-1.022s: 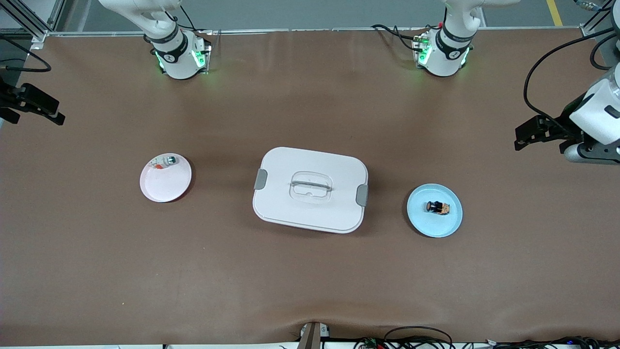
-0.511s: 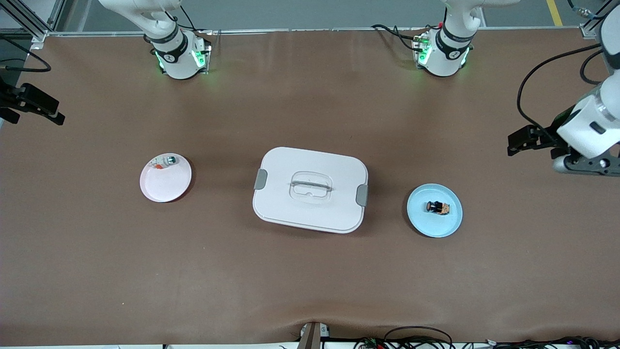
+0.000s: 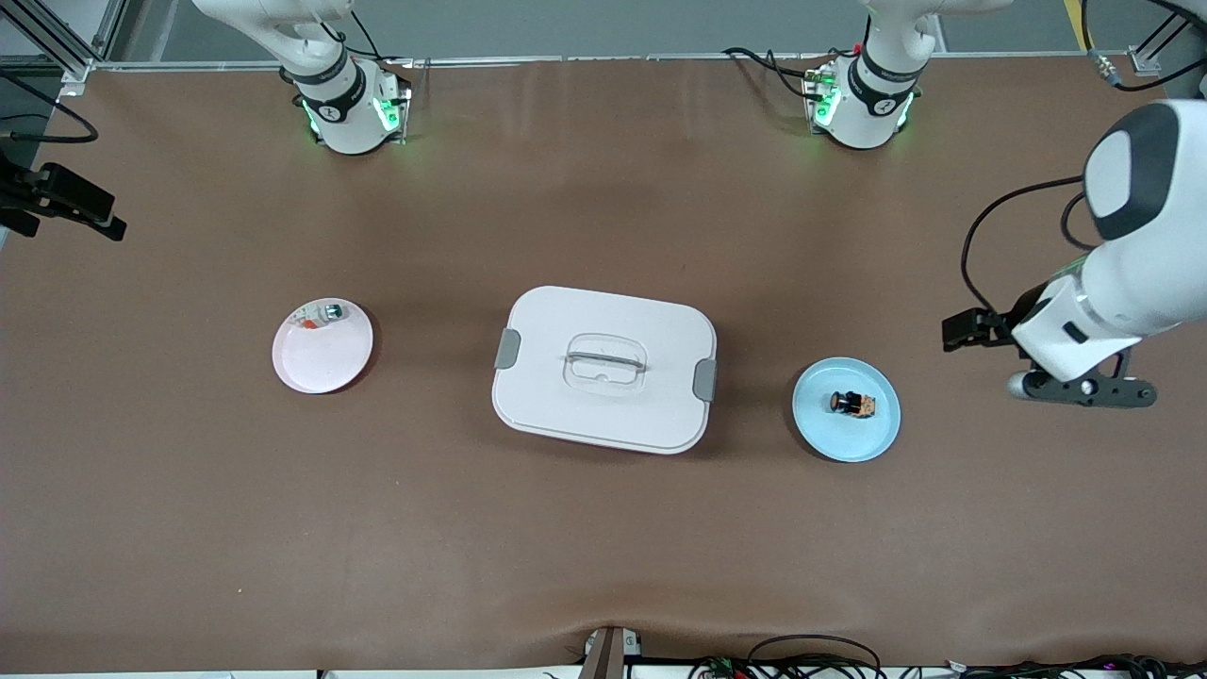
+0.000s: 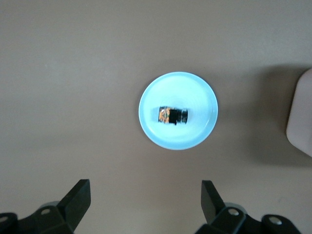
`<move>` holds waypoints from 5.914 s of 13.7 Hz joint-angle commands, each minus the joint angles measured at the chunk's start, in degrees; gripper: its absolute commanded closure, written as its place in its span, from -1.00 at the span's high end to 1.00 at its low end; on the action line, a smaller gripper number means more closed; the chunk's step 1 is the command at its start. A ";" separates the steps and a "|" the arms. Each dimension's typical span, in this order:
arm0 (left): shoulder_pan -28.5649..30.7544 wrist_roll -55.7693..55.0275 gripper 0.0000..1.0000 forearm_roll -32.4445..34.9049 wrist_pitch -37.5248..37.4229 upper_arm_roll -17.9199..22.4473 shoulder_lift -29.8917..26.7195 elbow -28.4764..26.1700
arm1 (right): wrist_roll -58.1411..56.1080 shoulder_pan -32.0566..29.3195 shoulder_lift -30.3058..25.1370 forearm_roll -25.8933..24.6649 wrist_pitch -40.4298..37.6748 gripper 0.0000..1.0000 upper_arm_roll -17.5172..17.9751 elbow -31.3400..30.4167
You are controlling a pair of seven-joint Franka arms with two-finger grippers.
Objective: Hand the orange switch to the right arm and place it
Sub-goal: 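Move the left gripper over the orange switch on the blue plate, then lower the left gripper and close it on the orange switch, then lift the orange switch with the left gripper toward the box handle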
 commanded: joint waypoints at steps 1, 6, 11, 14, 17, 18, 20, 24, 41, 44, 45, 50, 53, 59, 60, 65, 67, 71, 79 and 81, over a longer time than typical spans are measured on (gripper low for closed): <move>-0.06 -0.08 1.00 0.32 5.65 -1.40 2.21 -2.81 | 0.80 -1.59 2.43 -0.61 -1.94 1.00 0.63 0.63; -1.20 -0.08 1.00 0.41 13.12 -1.84 6.79 -6.24 | 0.19 -1.34 3.49 -0.43 -2.92 1.00 0.63 0.71; -1.56 0.53 1.00 1.20 15.60 -1.84 11.19 -7.38 | 0.02 -1.60 3.58 0.18 -2.39 1.00 0.72 1.15; -1.73 1.15 1.00 1.37 17.96 -1.84 13.56 -7.39 | -2.61 -1.60 3.58 -0.17 -2.39 1.00 0.72 2.73; -2.52 1.15 1.00 1.37 22.00 -1.84 15.93 -8.09 | -2.27 -1.33 3.14 0.00 -2.13 1.00 0.72 2.91; -2.61 1.15 1.00 1.37 22.97 -1.93 16.81 -8.26 | -2.18 -1.33 2.97 0.00 -2.12 1.00 0.72 3.00; -2.70 1.15 1.00 1.37 24.56 -1.93 17.35 -9.66 | -2.09 -1.25 2.70 0.00 -1.08 1.00 0.81 3.00; -2.35 1.24 1.00 3.38 27.37 -1.93 17.61 -12.39 | -2.35 -1.07 1.82 0.88 1.83 1.00 1.24 2.91; -1.73 1.07 1.00 3.66 33.79 -1.93 20.69 -14.59 | -4.80 -1.25 1.03 3.35 3.76 1.00 0.81 2.91; -1.73 0.20 0.16 3.66 34.06 -1.93 20.60 -14.94 | -8.68 -1.25 1.12 2.55 3.76 1.00 0.72 2.91; -1.82 -0.16 -0.21 3.66 34.06 -1.93 20.60 -14.94 | -8.68 -1.16 1.03 2.46 3.76 1.00 0.72 2.91; -1.74 -1.13 -0.43 3.57 33.80 -1.93 19.99 -14.94 | -8.24 -1.16 1.03 2.55 3.85 1.00 0.81 2.91; -1.73 -1.66 -0.43 3.57 32.92 -1.93 19.11 -14.94 | -8.59 -1.16 1.03 2.29 3.59 1.00 0.89 2.91; -1.65 -6.38 -0.42 2.17 24.16 -2.37 12.09 -14.59 | -7.98 -0.89 1.03 -0.17 1.66 1.00 1.16 2.91; -1.73 -8.93 -0.42 1.29 22.04 -2.46 10.25 -14.42 | -7.81 -0.89 1.03 -0.17 0.78 1.00 1.07 2.91; -2.26 -30.62 -0.44 -0.38 20.52 -7.02 7.77 -11.09 | -5.10 -1.07 1.03 0.62 0.07 1.00 0.80 2.91; -2.17 -42.81 -0.44 -0.47 18.60 -9.39 7.68 -9.15 | -4.38 -1.07 1.03 0.62 0.16 1.00 0.89 2.91; -1.56 -62.19 -0.54 -2.91 14.29 -15.11 7.15 -3.45 | -4.38 -1.16 1.03 0.71 0.95 1.00 0.89 2.91; -2.09 -78.02 -0.54 -26.02 10.41 -18.62 -1.54 1.66 | -4.46 -1.16 1.12 0.62 0.86 1.00 0.89 2.91; -2.17 -82.75 -0.54 -31.12 10.85 -20.29 -2.52 3.06 | -4.46 -1.16 1.21 0.62 0.86 1.00 0.81 2.91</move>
